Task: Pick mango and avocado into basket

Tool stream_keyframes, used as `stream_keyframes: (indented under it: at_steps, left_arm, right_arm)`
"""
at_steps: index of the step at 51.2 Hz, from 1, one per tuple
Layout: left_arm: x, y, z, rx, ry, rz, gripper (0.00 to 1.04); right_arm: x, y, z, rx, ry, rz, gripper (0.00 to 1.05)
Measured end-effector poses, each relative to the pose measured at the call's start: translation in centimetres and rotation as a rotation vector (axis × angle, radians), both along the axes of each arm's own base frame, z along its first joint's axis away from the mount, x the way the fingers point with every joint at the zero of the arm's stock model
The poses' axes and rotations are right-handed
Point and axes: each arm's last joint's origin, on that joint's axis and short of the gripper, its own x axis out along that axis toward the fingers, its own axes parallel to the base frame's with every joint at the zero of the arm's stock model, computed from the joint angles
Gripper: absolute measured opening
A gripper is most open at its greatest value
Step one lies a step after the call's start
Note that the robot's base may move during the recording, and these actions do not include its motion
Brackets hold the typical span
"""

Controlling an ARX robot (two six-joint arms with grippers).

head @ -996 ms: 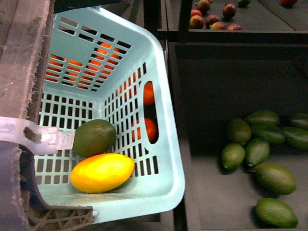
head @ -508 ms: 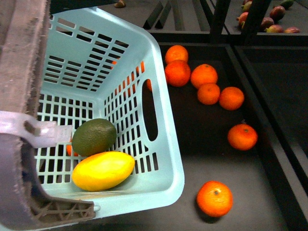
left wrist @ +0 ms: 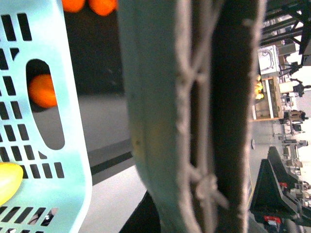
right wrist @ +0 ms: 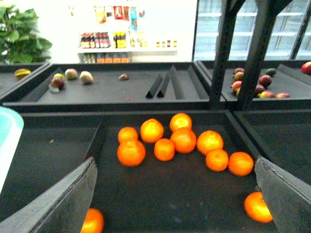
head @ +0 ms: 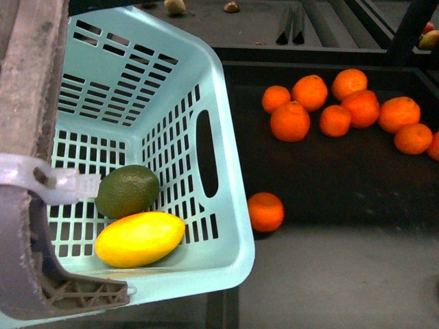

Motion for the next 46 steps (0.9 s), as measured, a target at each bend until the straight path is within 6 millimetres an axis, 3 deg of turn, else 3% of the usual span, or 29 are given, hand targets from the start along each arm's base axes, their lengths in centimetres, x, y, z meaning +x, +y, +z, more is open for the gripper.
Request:
stream_keyframes:
  at_steps: [43, 46]
  left_arm:
    - [0.02, 0.04, -0.03, 0.003, 0.002, 0.011, 0.07]
    - [0.06, -0.01, -0.17, 0.049, -0.005, -0.070, 0.07]
  right_arm:
    - [0.00, -0.02, 0.02, -0.001, -0.002, -0.004, 0.97]
    - [0.00, -0.02, 0.02, -0.001, -0.002, -0.004, 0.97]
